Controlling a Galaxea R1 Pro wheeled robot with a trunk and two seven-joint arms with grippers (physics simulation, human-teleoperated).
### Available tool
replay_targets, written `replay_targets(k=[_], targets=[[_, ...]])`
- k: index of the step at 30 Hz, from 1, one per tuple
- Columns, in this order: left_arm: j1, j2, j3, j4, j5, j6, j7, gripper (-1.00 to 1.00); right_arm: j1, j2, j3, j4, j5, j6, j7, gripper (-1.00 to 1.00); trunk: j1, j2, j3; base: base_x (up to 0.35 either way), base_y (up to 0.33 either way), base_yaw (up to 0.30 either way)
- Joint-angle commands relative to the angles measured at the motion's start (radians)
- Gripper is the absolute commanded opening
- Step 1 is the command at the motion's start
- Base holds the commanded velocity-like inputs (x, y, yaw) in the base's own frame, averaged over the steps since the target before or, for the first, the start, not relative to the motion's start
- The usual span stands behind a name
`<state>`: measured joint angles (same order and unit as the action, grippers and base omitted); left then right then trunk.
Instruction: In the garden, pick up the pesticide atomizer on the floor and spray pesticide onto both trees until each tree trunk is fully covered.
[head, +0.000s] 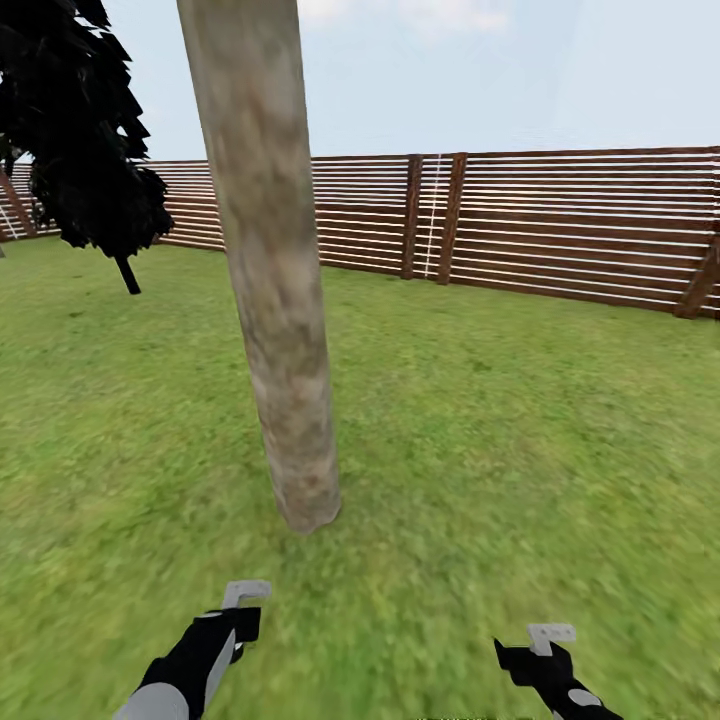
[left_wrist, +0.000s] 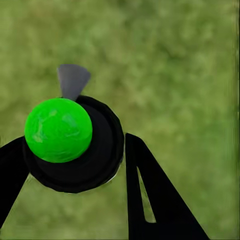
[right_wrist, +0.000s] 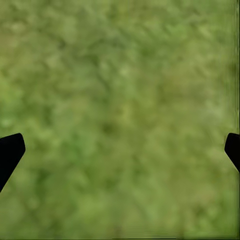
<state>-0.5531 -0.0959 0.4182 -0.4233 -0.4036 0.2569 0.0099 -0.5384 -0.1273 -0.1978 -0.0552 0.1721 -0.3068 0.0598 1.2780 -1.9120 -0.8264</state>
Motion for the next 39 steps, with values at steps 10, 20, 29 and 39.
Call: replay_targets(k=[10, 20, 29, 39], targets=[[-0.054, -0.002, -0.001, -0.017, -0.001, 0.107, 0.000, -1.00, 0.000, 0.000, 0.000, 0.000, 0.001, 0.000, 0.000, 1.00, 0.000, 0.000, 0.000, 0.001, 0.000, -0.265], [-0.050, 0.003, 0.002, -0.012, 0.000, 0.103, -0.002, -1.00, 0.000, 0.000, 0.000, 0.000, 0.000, 0.000, 0.000, 1.00, 0.000, 0.000, 0.000, 0.201, 0.074, -0.076], [-0.050, 0.009, -0.006, -0.017, -0.002, 0.076, -0.003, -1.00, 0.000, 0.000, 0.000, 0.000, 0.001, 0.000, 0.000, 1.00, 0.000, 0.000, 0.000, 0.022, 0.033, -0.091], [-0.050, 0.012, -0.005, -0.018, -0.001, 0.041, -0.002, -1.00, 0.000, 0.000, 0.001, 0.000, 0.001, 0.000, 0.000, 1.00, 0.023, -0.042, -0.019, 0.001, 0.000, 0.000]])
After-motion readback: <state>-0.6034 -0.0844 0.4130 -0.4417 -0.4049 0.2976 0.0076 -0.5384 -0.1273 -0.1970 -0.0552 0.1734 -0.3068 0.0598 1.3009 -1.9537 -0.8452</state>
